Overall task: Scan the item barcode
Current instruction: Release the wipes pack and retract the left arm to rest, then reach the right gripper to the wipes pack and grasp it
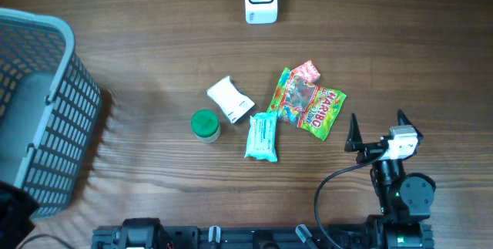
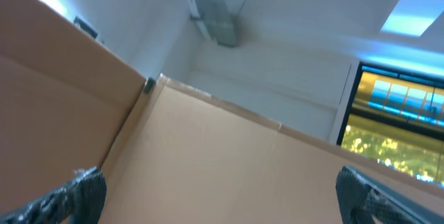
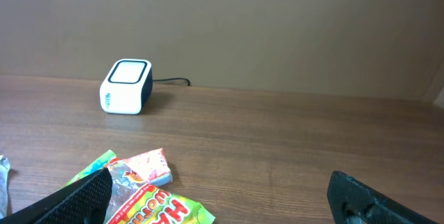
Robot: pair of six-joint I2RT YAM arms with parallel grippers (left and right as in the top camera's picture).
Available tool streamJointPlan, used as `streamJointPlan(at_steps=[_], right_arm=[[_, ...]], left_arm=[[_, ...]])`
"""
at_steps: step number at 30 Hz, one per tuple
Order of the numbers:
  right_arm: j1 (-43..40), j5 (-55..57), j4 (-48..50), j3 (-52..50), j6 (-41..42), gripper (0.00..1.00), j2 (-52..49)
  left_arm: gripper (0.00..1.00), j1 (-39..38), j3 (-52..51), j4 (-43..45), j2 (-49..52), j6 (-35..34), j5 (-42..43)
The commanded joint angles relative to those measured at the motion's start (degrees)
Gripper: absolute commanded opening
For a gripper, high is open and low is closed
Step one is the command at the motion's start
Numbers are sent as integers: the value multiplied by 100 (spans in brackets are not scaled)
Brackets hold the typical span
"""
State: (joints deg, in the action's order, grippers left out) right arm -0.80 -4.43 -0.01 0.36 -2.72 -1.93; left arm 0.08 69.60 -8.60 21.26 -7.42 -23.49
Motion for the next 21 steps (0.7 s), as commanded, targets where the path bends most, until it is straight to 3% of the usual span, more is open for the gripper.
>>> streamJointPlan(at_steps=[1, 6, 8, 12, 16, 18, 21], right_arm=[[24, -9, 17, -4, -31, 100, 15], [24, -57, 20, -4, 55, 100, 15], [24, -59, 24, -4, 638, 100, 15], [24, -442, 44, -4, 4260, 100, 15], [24, -785, 85, -4, 7016, 100, 15], [24, -1464, 404, -4, 7016, 100, 15], [24, -2402, 599, 107, 5888, 99, 15]], left_arm=[[100, 4, -562, 334, -96, -96, 175], [100, 4, -640, 396, -96, -98, 603], [100, 4, -640, 391, -96, -96, 599], [100, 4, -640, 389, -96, -96, 605], [100, 4, -640, 367, -96, -96, 612], [100, 4, -640, 350, -96, -96, 612], [100, 4, -640, 350, -96, -98, 614]])
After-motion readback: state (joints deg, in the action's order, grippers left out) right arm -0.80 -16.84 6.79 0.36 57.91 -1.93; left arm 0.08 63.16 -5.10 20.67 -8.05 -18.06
